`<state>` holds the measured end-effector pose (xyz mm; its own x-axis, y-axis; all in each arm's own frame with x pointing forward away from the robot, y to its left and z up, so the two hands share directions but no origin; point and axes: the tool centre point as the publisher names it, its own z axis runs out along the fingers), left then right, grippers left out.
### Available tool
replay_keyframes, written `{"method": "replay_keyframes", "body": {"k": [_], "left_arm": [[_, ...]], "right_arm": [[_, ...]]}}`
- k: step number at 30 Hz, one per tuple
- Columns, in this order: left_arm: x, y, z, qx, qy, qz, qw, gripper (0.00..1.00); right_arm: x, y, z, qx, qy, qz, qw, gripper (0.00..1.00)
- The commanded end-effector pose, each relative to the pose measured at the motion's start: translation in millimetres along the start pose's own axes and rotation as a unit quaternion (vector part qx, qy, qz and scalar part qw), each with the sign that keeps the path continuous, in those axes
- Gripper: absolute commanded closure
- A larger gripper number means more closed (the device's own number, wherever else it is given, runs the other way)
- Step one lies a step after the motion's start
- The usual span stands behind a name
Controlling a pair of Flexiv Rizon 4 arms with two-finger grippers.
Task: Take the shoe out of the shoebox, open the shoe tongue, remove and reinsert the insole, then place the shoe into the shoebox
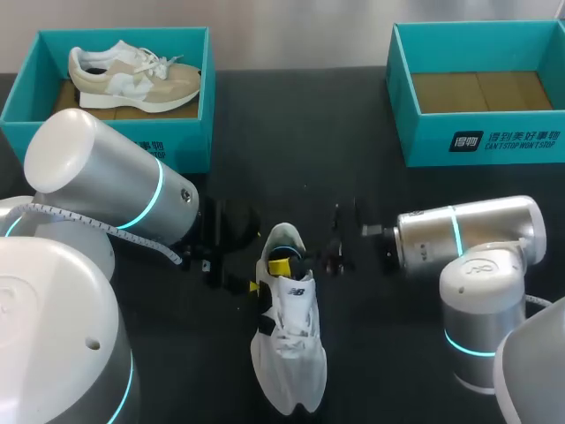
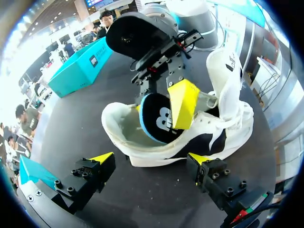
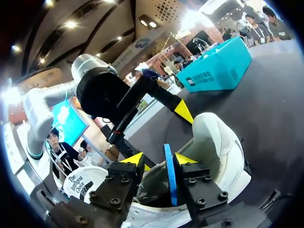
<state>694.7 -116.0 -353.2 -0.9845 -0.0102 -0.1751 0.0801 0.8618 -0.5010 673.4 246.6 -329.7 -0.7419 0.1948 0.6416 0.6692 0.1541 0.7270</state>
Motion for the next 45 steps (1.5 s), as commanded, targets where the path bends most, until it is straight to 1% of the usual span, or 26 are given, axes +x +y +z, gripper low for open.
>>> {"method": "replay_keyframes", "body": {"k": [1,3,4,6,7,8,9,10,15,24,27,30,31,33,34,35,36,37,38,39,45], "left_arm": [[0.6,1,0,0.001,0.0,0.0,1.0,0.0],[0.6,1,0,0.001,0.0,0.0,1.0,0.0],[0.6,1,0,0.001,0.0,0.0,1.0,0.0],[0.6,1,0,0.001,0.0,0.0,1.0,0.0],[0.6,1,0,0.001,0.0,0.0,1.0,0.0],[0.6,1,0,0.001,0.0,0.0,1.0,0.0],[0.6,1,0,0.001,0.0,0.0,1.0,0.0],[0.6,1,0,0.001,0.0,0.0,1.0,0.0],[0.6,1,0,0.001,0.0,0.0,1.0,0.0],[0.6,1,0,0.001,0.0,0.0,1.0,0.0],[0.6,1,0,0.001,0.0,0.0,1.0,0.0],[0.6,1,0,0.001,0.0,0.0,1.0,0.0],[0.6,1,0,0.001,0.0,0.0,1.0,0.0],[0.6,1,0,0.001,0.0,0.0,1.0,0.0],[0.6,1,0,0.001,0.0,0.0,1.0,0.0],[0.6,1,0,0.001,0.0,0.0,1.0,0.0],[0.6,1,0,0.001,0.0,0.0,1.0,0.0],[0.6,1,0,0.001,0.0,0.0,1.0,0.0],[0.6,1,0,0.001,0.0,0.0,1.0,0.0],[0.8,1,-1,0.001,0.0,0.004,1.0,0.0],[1.1,1,-7,0.003,-0.001,0.014,1.0,0.0]], "right_arm": [[1.8,9.4,-4,0.007,-0.005,-0.003,1.0,0.39],[-1.1,11.3,-3,0.009,-0.005,-0.004,1.0,0.42],[-3.1,11.7,-2,0.01,-0.005,-0.004,1.0,0.48],[-6.8,12.1,-1,0.012,-0.003,-0.004,1.0,0.54],[-8.8,12.0,0,0.014,-0.002,-0.003,1.0,0.58],[-10.5,11.7,1,0.015,0.0,-0.002,1.0,0.69],[-12.1,11.1,2,0.017,0.001,-0.001,1.0,0.94],[-13.9,10.0,3,0.021,0.003,0.001,1.0,1.0],[-17.0,-0.3,5,0.034,0.003,0.014,0.999,1.0],[-8.9,-28.5,8,0.047,0.001,0.04,0.998,1.0],[-5.6,-30.8,9,0.049,0.0,0.041,0.998,1.0],[-5.5,-26.0,8,0.048,-0.003,0.033,0.998,1.0],[-5.9,-22.7,6,0.047,-0.002,0.028,0.999,0.94],[-6.5,-15.8,5,0.048,-0.006,0.019,0.999,0.6],[-6.5,-11.7,4,0.049,-0.007,0.013,0.999,0.52],[-6.8,-8.5,3,0.051,-0.009,0.01,0.999,0.31],[-6.9,-5.1,2,0.052,-0.01,0.005,0.999,0.17],[-6.9,-2.0,2,0.054,-0.011,0.0,0.998,0.07],[-7.5,0.7,2,0.057,-0.013,-0.005,0.998,0.01],[-8.0,3.3,1,0.06,-0.016,-0.01,0.998,0.0],[-6.3,15.8,-1,0.078,-0.022,-0.035,0.996,0.0]]}}
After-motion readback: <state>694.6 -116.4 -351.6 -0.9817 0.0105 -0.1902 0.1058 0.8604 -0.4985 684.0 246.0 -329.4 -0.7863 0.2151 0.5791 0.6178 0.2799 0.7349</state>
